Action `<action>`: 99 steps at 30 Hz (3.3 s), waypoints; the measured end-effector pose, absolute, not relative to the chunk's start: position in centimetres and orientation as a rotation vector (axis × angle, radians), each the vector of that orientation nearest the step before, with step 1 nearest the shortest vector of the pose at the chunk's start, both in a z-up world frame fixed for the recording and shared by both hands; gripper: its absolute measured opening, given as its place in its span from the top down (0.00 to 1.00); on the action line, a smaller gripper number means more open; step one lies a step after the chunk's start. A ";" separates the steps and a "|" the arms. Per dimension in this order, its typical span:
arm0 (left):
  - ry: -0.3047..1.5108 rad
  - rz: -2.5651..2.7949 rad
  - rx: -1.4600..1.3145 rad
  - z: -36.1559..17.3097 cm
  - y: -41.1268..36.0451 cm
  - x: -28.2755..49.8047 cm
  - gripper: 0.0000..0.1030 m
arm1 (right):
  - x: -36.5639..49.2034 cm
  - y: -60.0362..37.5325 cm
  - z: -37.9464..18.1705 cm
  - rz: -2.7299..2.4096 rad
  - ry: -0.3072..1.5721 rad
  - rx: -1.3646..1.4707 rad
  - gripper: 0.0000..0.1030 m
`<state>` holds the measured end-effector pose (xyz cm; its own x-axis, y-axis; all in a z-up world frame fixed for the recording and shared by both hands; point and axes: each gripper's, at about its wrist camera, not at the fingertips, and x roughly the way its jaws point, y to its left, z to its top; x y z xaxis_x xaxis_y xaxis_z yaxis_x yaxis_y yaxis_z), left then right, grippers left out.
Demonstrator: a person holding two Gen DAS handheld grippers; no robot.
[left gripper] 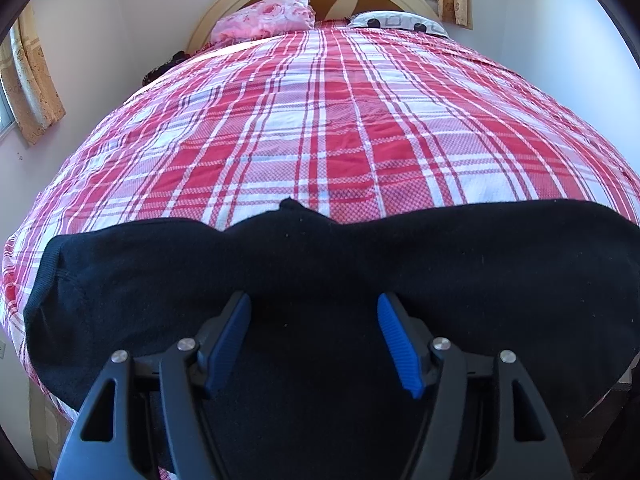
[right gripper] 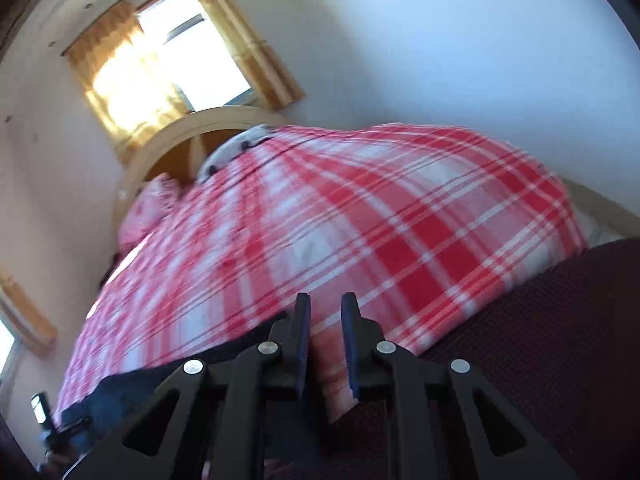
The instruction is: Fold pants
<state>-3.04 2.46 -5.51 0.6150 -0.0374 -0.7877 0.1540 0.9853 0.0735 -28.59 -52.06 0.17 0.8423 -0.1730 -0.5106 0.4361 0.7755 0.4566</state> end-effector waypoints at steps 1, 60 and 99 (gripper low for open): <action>0.899 -0.108 0.149 -5.5 2.4 -3.0 0.33 | -28.4 -50.7 0.3 -0.304 0.473 0.571 0.83; 0.869 -0.165 0.165 -5.4 2.0 -4.9 0.22 | -26.3 -49.1 -5.4 -0.314 0.659 0.666 0.37; 0.767 0.354 -0.030 -5.9 26.3 -5.4 0.17 | -5.4 -1.1 0.0 0.601 0.775 0.068 0.44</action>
